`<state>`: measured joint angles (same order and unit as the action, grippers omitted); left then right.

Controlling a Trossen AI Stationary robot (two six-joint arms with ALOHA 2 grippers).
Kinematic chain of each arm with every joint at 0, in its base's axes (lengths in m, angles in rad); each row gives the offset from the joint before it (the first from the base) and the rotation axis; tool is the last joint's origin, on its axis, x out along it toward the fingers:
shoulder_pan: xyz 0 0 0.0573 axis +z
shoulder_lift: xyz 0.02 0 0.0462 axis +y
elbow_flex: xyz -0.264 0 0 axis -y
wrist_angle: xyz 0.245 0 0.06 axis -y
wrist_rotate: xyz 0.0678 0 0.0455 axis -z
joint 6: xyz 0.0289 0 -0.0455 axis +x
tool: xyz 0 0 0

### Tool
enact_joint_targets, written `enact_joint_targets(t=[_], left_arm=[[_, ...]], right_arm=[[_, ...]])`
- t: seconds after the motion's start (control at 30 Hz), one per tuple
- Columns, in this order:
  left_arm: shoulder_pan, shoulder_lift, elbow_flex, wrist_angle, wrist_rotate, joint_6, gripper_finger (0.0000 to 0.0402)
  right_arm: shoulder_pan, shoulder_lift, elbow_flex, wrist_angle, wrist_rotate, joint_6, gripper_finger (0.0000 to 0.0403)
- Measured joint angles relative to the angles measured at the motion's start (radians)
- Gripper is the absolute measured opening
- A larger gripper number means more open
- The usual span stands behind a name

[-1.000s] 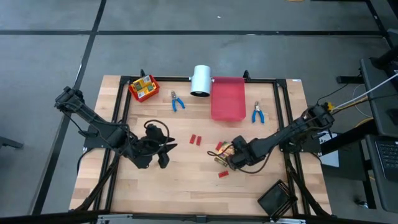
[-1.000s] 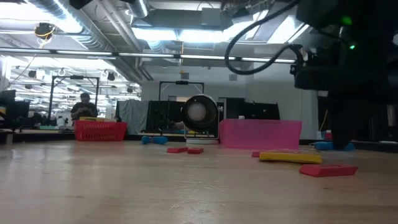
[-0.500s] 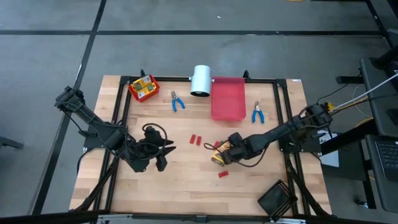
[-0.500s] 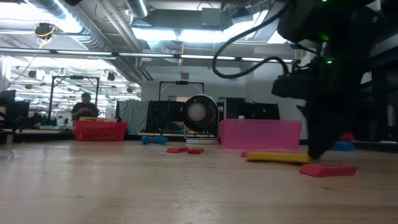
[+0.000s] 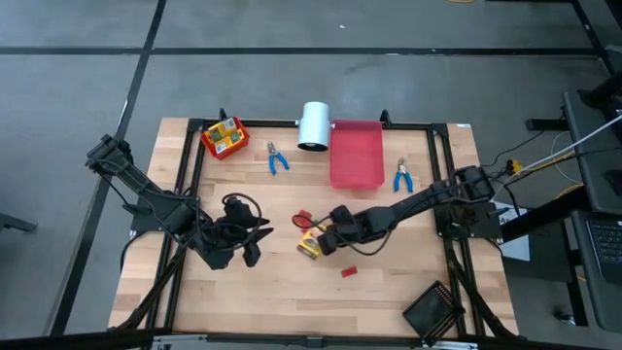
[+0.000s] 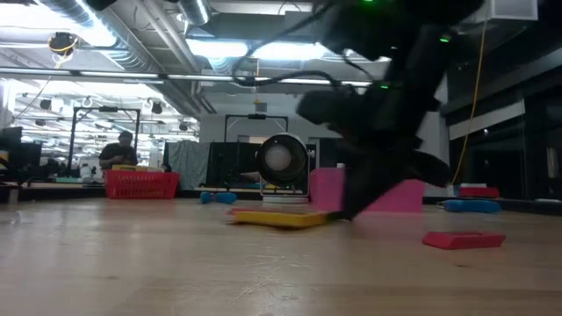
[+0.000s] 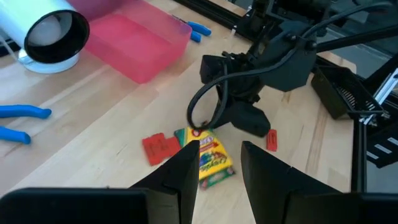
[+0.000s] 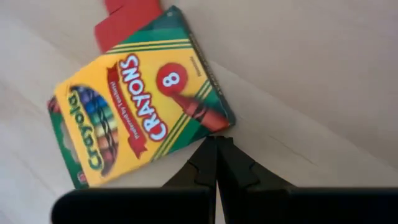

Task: Pick & Place School Supplies
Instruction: Put the yellow crayon box into the red bin

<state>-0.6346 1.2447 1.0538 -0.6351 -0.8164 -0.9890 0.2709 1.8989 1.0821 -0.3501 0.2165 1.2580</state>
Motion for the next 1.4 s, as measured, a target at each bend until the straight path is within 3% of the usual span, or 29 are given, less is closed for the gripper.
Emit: enact_joint_targets(t=[0.13, 0.3, 0.43, 0.57, 0.63, 0.77, 0.87, 1.4], left_arm=[[-0.014, 0.0, 0.0, -0.041, 0.013, -0.059, 0.0113], [-0.085, 0.0, 0.0, -0.174, 0.003, -0.204, 0.0114], [-0.136, 0.016, 0.0, -0.273, -0.025, -0.419, 0.0114], [-0.145, 0.07, -0.029, -0.292, 0.001, -0.73, 0.0114], [-0.154, 0.098, -0.069, -0.185, -0.007, -0.808, 0.0117], [-0.171, 0.128, -0.178, 0.212, -0.132, -0.746, 0.0133], [-0.148, 0.15, -0.229, 0.385, -0.17, -0.674, 0.0147], [-0.011, 0.158, -0.232, 0.487, -0.014, -0.467, 0.0157]], right_arm=[[-0.003, 0.015, 0.075, -0.002, 0.014, -0.093, 0.0004], [0.067, -0.133, 0.069, -0.016, 0.16, -0.2, 0.0004], [0.089, -0.208, 0.007, -0.003, 0.216, -0.201, 0.0004], [0.047, -0.198, -0.044, 0.129, 0.071, -0.295, 0.0004], [0.032, -0.197, -0.078, 0.228, 0.002, -0.349, 0.0004], [0.012, -0.199, -0.12, 0.328, -0.078, -0.395, 0.0004], [0.004, -0.192, -0.143, 0.334, -0.113, -0.396, 0.0004], [-0.048, -0.059, -0.177, 0.488, -0.199, -0.309, 0.0003]])
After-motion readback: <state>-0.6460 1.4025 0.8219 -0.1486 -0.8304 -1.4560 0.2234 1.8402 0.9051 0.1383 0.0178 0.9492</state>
